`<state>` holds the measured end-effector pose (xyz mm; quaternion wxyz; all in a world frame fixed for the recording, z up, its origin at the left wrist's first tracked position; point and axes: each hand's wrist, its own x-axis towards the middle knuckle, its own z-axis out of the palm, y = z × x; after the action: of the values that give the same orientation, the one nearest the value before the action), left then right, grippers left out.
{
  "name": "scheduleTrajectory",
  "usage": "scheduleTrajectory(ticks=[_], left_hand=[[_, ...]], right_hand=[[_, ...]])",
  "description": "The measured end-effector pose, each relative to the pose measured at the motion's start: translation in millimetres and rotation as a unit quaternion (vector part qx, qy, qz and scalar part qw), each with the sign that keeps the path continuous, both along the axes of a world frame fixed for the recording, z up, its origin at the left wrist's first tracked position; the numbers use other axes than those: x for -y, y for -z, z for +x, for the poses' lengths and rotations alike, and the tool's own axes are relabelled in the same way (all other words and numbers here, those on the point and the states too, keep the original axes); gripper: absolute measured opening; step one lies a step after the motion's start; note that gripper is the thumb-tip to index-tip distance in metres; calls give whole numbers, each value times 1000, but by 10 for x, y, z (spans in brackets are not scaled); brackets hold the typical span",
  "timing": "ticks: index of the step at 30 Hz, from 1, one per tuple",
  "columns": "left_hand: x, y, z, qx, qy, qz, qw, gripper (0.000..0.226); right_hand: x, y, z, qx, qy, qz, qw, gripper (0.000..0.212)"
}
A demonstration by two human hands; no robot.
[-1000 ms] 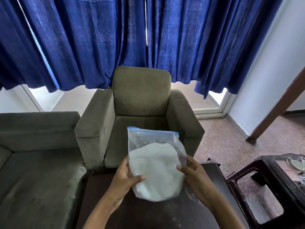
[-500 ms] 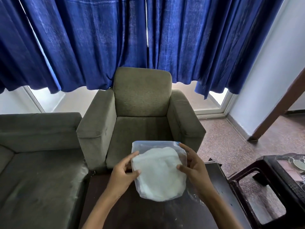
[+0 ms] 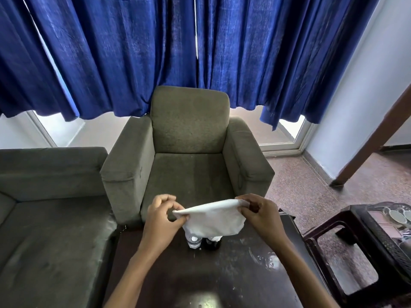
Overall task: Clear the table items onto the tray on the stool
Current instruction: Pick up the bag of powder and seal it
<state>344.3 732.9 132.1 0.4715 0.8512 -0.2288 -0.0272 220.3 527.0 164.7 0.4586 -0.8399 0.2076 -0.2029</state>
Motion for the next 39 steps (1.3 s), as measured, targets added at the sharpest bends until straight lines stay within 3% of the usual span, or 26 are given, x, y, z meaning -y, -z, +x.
scheduleTrajectory(ticks=[5,8,11,13,15,17,20,22,23,26,30,35,39], left_hand=[[-52,-102,-31,-208,111,-131,963,7],[-4,-170,-115,-266,97,-176,943,11],[43,-144,-157,-305,42,-243,920,17],[61,-106,-154,-346,1,-314,884,30],[85,-76,-165,-387,-17,-375,842,35],[133,-44,-225,-411,-33,-408,815,26],[253,50,-418,-452,-52,-414,789,22],[312,133,-590,-480,-45,-395,782,24],[325,173,-674,-492,-30,-375,785,29],[284,255,-833,-525,37,-293,798,56],[211,172,-764,-520,93,-271,805,70],[259,-37,-557,-473,44,-326,817,48],[330,-58,-521,-434,-25,-309,846,33]], right_hand=[[81,10,-5,-4,-8,44,999,24],[55,-4,-6,13,-35,166,985,8],[73,16,-12,44,-28,273,961,20],[71,75,-19,78,-12,432,898,35],[29,215,-47,83,-17,577,813,77],[-119,373,-71,67,-27,642,764,106],[-396,447,-55,72,-53,675,733,108],[-457,374,-15,102,-55,683,722,83],[-448,324,5,105,-43,674,730,68],[-306,276,51,39,46,571,818,40],[-212,196,51,1,33,467,883,29],[-311,183,78,5,2,428,904,26],[-424,179,88,16,3,437,899,23]])
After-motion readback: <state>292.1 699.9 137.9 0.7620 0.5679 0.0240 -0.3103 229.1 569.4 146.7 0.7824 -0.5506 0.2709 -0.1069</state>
